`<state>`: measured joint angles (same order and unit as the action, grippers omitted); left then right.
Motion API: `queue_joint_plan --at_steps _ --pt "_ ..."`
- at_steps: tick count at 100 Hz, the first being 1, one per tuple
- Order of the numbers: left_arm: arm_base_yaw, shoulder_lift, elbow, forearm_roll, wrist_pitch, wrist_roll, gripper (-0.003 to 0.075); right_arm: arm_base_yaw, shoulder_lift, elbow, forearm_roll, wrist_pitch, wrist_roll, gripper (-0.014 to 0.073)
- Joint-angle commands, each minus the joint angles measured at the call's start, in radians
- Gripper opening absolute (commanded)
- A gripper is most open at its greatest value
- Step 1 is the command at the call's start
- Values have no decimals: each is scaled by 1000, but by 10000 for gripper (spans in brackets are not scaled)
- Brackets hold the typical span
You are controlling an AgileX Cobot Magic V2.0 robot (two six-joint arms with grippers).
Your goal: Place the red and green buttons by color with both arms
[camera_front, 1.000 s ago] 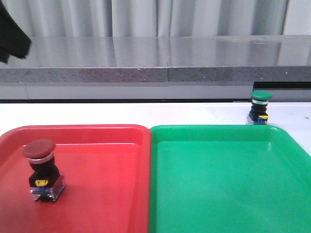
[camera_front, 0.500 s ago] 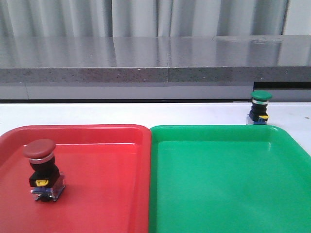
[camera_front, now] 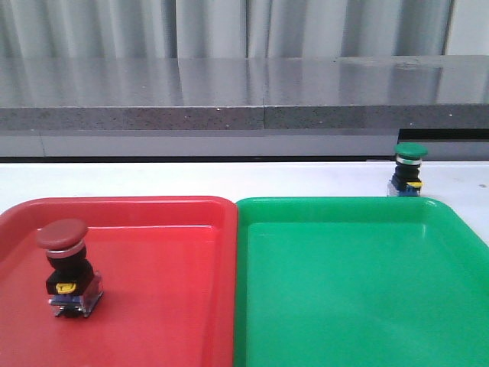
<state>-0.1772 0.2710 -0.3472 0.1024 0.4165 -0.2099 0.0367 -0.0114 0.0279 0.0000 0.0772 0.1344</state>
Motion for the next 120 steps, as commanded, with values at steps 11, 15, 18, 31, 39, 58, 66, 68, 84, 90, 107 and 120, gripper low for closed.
queue_joint_plan --at_steps 11,15,18,31,39,58,66,68,84,90,107,120 --pt "54 -84 126 5 -305 2 -20 -4 -21 -19 0 -88 -9 -64" --pt "75 -103 158 3 -340 4 -20 -4 -21 -19 0 -88 -9 -64" --pt "89 -115 175 1 -363 10 -20 -4 -21 -19 0 -88 -9 -64" --pt "144 -171 238 -108 -397 169 -20 -4 -21 -19 0 -88 -9 -64" --pt "159 -209 268 -147 -401 195 -20 -4 -21 -19 0 -88 -9 -64" --pt "161 -312 362 -149 -416 142 -20 -4 -21 -19 0 -88 -9 -64" --pt "161 -302 359 -147 -403 132 -20 -4 -21 -19 0 -88 -9 -64" --pt "161 -302 359 -147 -405 132 -20 -4 -21 -19 0 -88 -9 -64" --pt "161 -302 359 -147 -434 132 -20 -4 -21 -19 0 -88 -9 -64" --pt "161 -302 359 -147 -434 132 -20 -4 -21 -19 0 -88 -9 -64" --pt "161 -302 359 -148 -434 132 -20 -4 -21 -19 0 -88 -9 -64" --pt "161 -302 359 -148 -434 132 -20 -4 -21 -19 0 -88 -9 -64"
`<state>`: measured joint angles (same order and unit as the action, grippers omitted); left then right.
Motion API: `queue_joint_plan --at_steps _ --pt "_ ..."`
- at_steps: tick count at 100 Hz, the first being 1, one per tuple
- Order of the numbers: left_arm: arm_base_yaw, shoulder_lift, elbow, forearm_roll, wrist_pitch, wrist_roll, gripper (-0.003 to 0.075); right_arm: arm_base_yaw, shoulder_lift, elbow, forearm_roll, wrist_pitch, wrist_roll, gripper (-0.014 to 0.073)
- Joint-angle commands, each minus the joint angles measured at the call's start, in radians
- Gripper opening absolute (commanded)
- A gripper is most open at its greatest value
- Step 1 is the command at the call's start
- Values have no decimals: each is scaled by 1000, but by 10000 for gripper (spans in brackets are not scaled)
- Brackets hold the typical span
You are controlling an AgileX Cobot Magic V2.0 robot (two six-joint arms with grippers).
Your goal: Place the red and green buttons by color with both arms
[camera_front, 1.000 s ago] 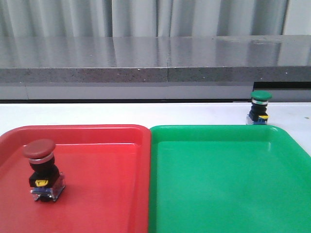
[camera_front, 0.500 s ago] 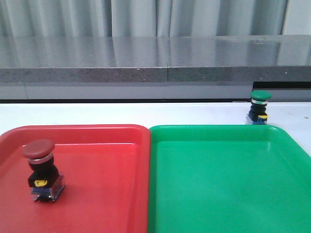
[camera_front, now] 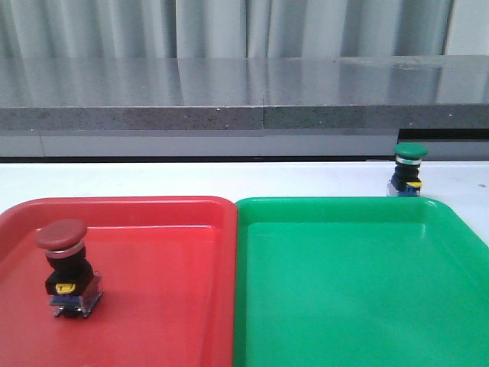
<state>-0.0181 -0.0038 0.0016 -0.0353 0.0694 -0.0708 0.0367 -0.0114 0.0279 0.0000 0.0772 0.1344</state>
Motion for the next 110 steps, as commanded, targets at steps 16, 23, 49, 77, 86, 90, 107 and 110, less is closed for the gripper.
queue_joint_plan --at_steps 16,23,49,77,86,90,107,110 --pt "2 -28 10 -11 -87 -7 -20 -4 -21 -19 0 -88 -9 -64" --pt "2 -28 10 -11 -87 -7 -20 -4 -21 -19 0 -88 -9 -64" --pt "2 -28 10 -11 -87 -7 -20 -4 -20 -89 0 -2 -9 -64" --pt "2 -28 10 -11 -87 -7 -20 -4 113 -304 -92 138 -9 -64" --pt "2 -28 10 -11 -87 -7 -20 -4 213 -367 -89 140 -9 -64" --pt "2 -28 10 -11 -87 -7 -20 -4 261 -395 -89 145 -9 -64" --pt "2 -28 10 -11 -87 -7 -20 -4 456 -544 -77 168 -6 -64" --pt "2 -28 10 -11 -87 -7 -20 -4 490 -565 -66 168 -6 -64"
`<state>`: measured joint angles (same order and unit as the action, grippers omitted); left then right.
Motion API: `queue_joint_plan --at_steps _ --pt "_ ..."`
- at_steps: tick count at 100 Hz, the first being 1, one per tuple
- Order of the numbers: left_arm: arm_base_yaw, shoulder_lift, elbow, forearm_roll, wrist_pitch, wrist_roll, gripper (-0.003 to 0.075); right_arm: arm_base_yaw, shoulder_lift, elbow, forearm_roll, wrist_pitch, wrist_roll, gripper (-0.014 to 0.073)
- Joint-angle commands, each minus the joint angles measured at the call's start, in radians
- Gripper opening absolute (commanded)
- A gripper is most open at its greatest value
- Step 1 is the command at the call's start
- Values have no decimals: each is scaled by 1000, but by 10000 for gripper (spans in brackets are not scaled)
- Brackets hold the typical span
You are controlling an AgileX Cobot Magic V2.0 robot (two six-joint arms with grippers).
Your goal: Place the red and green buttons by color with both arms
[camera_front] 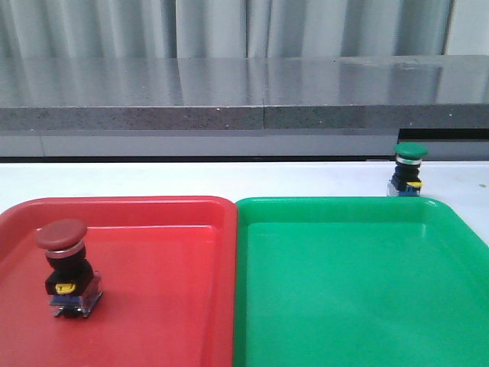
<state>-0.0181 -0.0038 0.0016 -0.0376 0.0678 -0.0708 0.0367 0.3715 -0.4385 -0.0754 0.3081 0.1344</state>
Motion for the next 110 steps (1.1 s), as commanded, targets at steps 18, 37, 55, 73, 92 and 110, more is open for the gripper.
queue_joint_plan --at_steps 18,37,55,73,92,110 --pt "2 -28 10 -8 -85 -7 -20 -3 372 -250 38 -60 -2 -64" --pt "2 -28 10 -8 -85 -7 -20 15 651 -467 81 92 0 -62" --pt "2 -28 10 -8 -85 -7 -20 45 889 -626 93 219 0 90" --pt "2 -28 10 -8 -85 -7 -20 55 1079 -743 111 279 8 531" --pt "2 -28 10 -8 -85 -7 -20 79 1233 -863 131 325 8 646" --pt "2 -28 10 -8 -85 -7 -20 81 1384 -993 131 366 10 646"
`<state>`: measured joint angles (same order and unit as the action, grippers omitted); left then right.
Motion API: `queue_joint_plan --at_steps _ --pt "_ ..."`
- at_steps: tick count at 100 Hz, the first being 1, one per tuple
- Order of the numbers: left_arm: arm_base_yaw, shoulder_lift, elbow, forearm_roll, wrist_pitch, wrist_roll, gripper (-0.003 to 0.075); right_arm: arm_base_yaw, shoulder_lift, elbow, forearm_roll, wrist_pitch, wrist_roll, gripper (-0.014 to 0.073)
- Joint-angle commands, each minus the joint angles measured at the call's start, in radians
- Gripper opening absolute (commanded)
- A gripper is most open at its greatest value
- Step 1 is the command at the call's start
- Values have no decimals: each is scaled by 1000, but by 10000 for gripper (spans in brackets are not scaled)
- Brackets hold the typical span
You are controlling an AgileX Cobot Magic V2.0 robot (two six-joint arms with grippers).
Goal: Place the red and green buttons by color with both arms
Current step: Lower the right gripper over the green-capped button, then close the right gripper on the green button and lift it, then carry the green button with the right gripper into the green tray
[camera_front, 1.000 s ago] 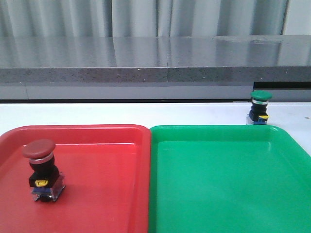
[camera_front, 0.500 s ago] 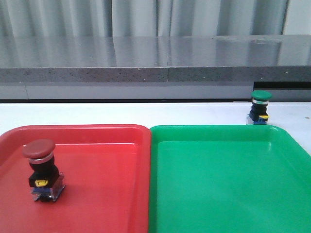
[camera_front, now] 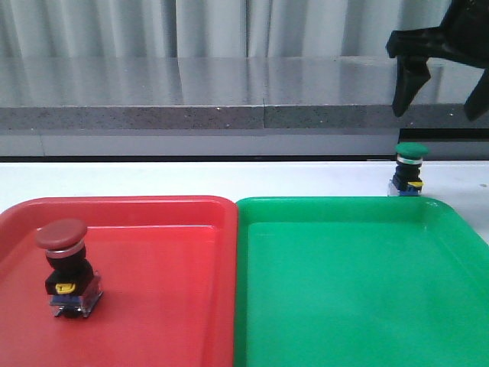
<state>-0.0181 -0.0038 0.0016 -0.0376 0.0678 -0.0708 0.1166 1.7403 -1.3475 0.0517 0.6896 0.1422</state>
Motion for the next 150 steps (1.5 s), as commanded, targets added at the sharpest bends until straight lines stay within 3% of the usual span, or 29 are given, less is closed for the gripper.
queue_joint_plan --at_steps 1,41,48,64,71,88,104,150 --pt "2 -28 10 -8 -85 -7 -20 1 20 -94 3 -12 2 646" --pt "2 -28 10 -8 -85 -7 -20 1 253 -291 29 127 2 557" --pt "2 -28 10 -8 -85 -7 -20 1 260 -292 32 130 2 496" --pt "2 -28 10 -8 -85 -7 -20 1 260 -292 32 130 2 251" --pt "2 -28 10 -8 -85 -7 -20 1 257 -292 32 130 2 203" --pt "2 -28 10 -8 -85 -7 -20 15 195 -292 24 127 22 202" --pt "2 -28 10 -8 -85 -7 -20 62 84 -280 -82 142 149 202" --pt "2 -28 10 -8 -85 -7 -20 379 -97 56 -126 58 320 202"
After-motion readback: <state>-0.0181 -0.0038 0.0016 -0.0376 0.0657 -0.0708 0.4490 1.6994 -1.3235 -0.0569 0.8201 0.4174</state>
